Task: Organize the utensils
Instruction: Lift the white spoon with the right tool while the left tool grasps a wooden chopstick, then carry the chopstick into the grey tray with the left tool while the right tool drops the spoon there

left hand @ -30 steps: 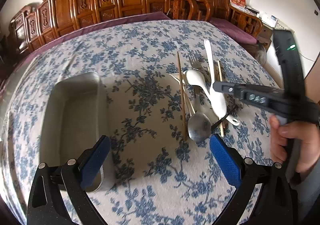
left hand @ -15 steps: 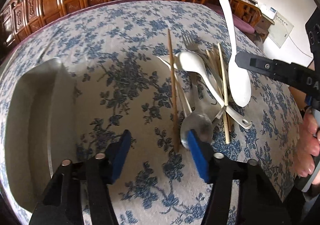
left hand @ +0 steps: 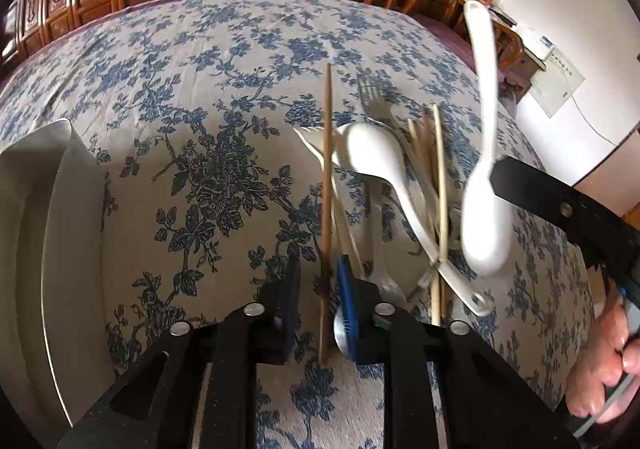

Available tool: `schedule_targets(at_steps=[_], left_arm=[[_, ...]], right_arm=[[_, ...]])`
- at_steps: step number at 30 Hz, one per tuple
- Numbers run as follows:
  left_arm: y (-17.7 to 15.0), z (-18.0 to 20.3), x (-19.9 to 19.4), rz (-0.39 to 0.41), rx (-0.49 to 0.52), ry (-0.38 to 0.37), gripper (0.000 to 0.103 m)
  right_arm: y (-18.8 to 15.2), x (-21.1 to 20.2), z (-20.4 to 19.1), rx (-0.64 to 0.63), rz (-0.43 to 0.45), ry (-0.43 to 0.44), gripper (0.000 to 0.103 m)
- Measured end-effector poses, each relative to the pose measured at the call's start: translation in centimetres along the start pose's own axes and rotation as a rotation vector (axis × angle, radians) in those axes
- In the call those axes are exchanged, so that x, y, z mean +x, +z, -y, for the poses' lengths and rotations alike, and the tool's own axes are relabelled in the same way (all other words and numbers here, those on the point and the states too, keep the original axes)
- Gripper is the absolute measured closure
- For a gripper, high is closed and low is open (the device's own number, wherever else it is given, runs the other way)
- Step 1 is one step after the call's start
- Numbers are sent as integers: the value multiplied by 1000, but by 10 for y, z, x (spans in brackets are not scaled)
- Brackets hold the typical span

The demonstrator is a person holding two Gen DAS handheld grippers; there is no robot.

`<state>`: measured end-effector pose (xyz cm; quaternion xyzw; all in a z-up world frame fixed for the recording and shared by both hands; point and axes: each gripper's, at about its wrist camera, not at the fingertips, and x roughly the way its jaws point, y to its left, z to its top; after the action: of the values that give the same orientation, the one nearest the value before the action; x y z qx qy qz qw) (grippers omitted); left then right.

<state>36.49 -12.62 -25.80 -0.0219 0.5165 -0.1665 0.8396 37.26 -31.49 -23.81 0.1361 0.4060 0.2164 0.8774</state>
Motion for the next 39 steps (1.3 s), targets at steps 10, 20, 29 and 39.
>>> schedule_targets(at_steps=[10, 20, 29, 39], left_arm=[[-4, -2, -13, 29, 13, 29, 99], [-19, -13, -71, 100, 54, 72, 99], [-34, -41, -112, 138, 48, 82, 99], [-51, -85, -139, 164, 32, 128, 99]], right_arm=[[1, -1, -10, -8, 3, 15, 98], [-3, -11, -33, -32, 17, 47, 99], [-11, -13, -55, -73, 8, 70, 99], [-15, -7, -90, -146, -7, 60, 99]])
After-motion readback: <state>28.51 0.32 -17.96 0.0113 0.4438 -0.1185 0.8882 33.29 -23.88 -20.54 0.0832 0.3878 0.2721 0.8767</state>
